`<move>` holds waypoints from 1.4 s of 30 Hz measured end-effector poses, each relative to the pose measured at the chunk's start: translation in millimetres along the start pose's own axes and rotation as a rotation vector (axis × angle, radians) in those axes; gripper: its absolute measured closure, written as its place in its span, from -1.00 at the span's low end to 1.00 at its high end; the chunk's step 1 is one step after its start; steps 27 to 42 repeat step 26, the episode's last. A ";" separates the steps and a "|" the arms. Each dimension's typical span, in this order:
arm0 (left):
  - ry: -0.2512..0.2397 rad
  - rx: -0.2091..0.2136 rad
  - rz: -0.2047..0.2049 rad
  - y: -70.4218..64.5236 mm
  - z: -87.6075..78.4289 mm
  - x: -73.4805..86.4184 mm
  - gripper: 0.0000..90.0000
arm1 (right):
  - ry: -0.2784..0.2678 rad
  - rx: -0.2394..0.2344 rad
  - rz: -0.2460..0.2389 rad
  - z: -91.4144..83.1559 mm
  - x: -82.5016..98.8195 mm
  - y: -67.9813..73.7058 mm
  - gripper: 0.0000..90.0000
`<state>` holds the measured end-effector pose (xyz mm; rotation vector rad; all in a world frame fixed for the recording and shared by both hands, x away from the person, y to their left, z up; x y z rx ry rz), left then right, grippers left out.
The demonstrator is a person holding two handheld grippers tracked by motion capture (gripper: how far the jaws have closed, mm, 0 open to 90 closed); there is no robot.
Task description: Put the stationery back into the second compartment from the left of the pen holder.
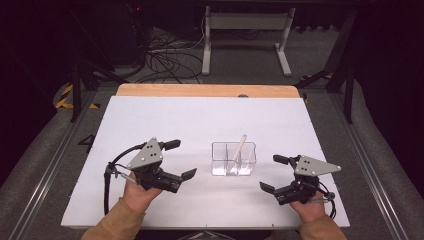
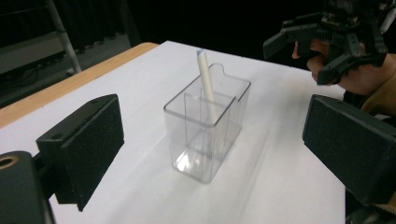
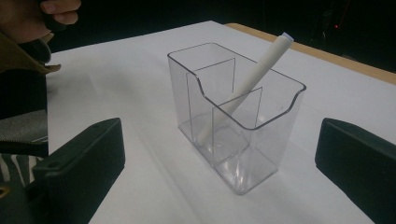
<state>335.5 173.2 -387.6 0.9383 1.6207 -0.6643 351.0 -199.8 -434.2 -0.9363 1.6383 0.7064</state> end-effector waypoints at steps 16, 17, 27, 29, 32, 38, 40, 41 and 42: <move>0.049 -0.074 -0.136 22.4 -63.5 91.5 -0.95 | -0.005 0.026 0.008 -4.6 13.9 1.2 -0.96; 0.048 -0.072 -0.146 23.6 -65.5 95.7 -0.97 | -0.004 0.027 0.007 -4.1 14.3 1.1 -0.96; 0.070 -0.124 -0.146 25.8 -69.8 100.9 -0.98 | 0.007 0.024 0.007 -0.9 17.2 -0.1 -0.97; 0.070 -0.124 -0.146 25.8 -69.8 100.9 -0.98 | 0.007 0.024 0.007 -0.9 17.2 -0.1 -0.97; 0.070 -0.124 -0.146 25.8 -69.8 100.9 -0.98 | 0.007 0.024 0.007 -0.9 17.2 -0.1 -0.97; 0.070 -0.124 -0.146 25.8 -69.8 100.9 -0.98 | 0.007 0.024 0.007 -0.9 17.2 -0.1 -0.97; 0.070 -0.124 -0.146 25.8 -69.8 100.9 -0.98 | 0.007 0.024 0.007 -0.9 17.2 -0.1 -0.97; 0.070 -0.124 -0.146 25.8 -69.8 100.9 -0.98 | 0.007 0.024 0.007 -0.9 17.2 -0.1 -0.97; 0.070 -0.124 -0.146 25.8 -69.8 100.9 -0.98 | 0.007 0.024 0.007 -0.9 17.2 -0.1 -0.97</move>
Point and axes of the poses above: each handheld gripper's, and its own axes: z roughly forward along the jaws, x roughly out of its underside, y roughly to its left, the point moved 3 cm from there along z, roughly forward along the jaws, and after that the axes turned 4 degrees about -y, right-handed, at the moved point
